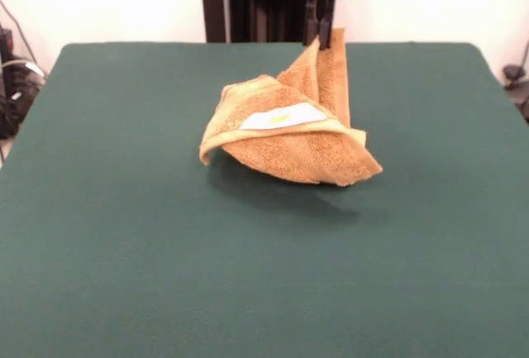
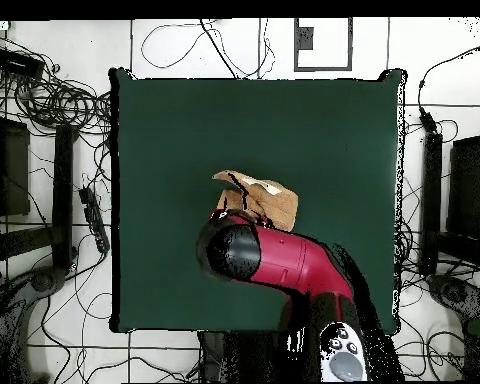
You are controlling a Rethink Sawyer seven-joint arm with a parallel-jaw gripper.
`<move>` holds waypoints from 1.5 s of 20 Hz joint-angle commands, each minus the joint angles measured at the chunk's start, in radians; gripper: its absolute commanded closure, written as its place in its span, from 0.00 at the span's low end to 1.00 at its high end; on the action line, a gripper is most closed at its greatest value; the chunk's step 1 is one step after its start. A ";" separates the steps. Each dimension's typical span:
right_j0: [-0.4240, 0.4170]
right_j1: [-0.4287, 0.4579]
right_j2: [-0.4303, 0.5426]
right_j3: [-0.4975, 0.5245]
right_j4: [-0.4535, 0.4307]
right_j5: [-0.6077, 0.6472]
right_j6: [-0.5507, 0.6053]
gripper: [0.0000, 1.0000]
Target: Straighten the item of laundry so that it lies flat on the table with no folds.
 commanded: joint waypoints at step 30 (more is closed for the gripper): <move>0.454 0.195 -0.121 -0.109 0.274 0.000 0.522 1.00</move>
